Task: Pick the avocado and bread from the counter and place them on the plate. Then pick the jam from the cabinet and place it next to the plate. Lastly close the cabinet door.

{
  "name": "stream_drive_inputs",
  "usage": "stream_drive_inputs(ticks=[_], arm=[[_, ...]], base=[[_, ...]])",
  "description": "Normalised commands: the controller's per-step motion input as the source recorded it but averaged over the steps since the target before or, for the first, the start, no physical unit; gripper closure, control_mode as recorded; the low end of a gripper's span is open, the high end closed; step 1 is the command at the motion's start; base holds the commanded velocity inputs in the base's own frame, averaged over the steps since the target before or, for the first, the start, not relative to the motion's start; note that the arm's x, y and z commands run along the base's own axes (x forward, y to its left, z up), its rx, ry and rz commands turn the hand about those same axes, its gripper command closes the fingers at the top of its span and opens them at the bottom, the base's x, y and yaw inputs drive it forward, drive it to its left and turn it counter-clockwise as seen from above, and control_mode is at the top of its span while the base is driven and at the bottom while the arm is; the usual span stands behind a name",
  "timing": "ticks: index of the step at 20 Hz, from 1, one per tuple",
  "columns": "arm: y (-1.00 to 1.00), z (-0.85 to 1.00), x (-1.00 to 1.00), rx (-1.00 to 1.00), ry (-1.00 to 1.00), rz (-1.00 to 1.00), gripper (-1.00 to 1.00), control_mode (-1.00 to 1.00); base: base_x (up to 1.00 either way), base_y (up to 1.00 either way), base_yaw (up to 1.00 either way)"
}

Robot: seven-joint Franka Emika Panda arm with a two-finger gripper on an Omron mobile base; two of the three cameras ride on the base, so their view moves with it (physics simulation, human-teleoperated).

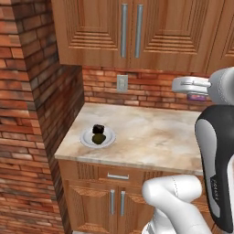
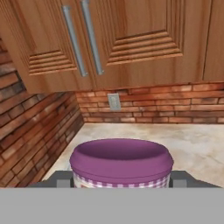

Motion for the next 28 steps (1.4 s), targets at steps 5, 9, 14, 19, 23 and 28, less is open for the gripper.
stream_drive_inputs(ticks=[5, 9, 14, 19, 23, 28], arm=[[0.16, 0.0, 0.04, -0.01, -0.08, 0.0, 1.0, -1.0], [0.49, -0.02, 0.01, -0.05, -0.17, -0.02, 1.0, -1.0], [0.49, -0.17, 0.06, -0.08, -0.1, -0.05, 1.0, -1.0], [0.51, -0.27, 0.15, -0.1, 0.0, -0.14, 1.0, -1.0], [0.49, -0.25, 0.07, -0.09, 0.02, -0.2, 1.0, -1.0], [0.37, -0.29, 0.0, -0.08, 0.0, -0.2, 1.0, -1.0]], base=[[0.05, 0.08, 0.0], [0.0, 0.0, 0.0], [0.0, 0.0, 0.0], [0.0, 0.0, 0.0], [0.0, 0.0, 0.0], [0.0, 0.0, 0.0]])
